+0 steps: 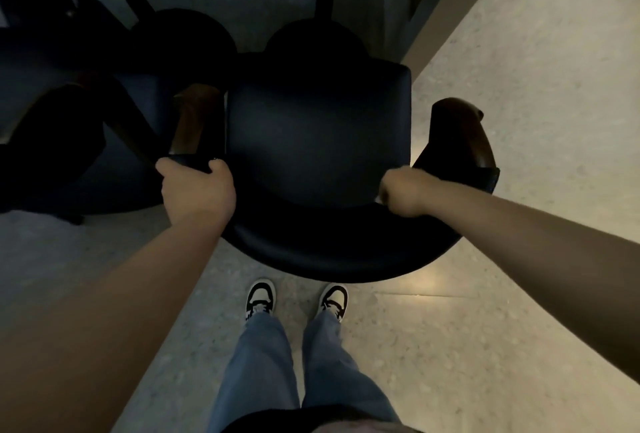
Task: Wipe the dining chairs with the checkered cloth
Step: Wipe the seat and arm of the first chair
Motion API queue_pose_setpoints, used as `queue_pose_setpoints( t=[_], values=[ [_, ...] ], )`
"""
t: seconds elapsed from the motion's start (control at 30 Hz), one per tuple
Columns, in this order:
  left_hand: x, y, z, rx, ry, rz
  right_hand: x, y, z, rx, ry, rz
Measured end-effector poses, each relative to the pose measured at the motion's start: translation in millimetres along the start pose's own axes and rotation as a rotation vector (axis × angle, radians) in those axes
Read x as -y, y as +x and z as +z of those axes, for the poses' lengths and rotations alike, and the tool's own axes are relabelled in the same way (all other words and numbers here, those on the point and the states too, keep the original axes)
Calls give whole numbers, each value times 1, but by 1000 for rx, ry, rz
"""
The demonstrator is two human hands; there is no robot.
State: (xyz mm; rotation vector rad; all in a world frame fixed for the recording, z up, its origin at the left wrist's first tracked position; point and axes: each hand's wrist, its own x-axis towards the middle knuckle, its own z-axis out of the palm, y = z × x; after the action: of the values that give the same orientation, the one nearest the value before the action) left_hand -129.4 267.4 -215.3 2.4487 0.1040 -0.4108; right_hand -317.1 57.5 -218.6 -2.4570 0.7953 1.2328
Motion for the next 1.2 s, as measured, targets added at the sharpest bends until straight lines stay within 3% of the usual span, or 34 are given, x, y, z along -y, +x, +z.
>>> queue_pose_setpoints(
  t=[0.13, 0.2, 0.3, 0.63, 0.83, 0.93, 1.1, 1.13, 1.2],
  values=[
    [-3, -2, -1, 1, 17, -11, -21, 16, -11, -64, 19, 4],
    [-4, -3, -1, -2, 26, -15, -47, 30, -17, -97, -127, 86],
    [-6, -2, -2, 1, 34, -27, -55, 48, -12, 29, -333, 141],
    [-3, 0, 0, -1, 21, -41, -21, 82, 5, 100, -184, 277],
    [-4, -1, 1, -23, 26, -56, 69, 93, 33, 175, 138, 187],
    [-4, -2, 1, -17, 9, -56, 115, 104, 22, 182, 480, 148],
    [-4, -1, 1, -26, 20, -66, 195, 127, -27, 1, 1322, -8],
    [-3, 0, 2, -26, 19, -65, 204, 126, -30, -51, 1430, -41],
    [-3, 1, 3, -28, 11, -65, 209, 124, -28, -122, 1418, -139]
  ],
)
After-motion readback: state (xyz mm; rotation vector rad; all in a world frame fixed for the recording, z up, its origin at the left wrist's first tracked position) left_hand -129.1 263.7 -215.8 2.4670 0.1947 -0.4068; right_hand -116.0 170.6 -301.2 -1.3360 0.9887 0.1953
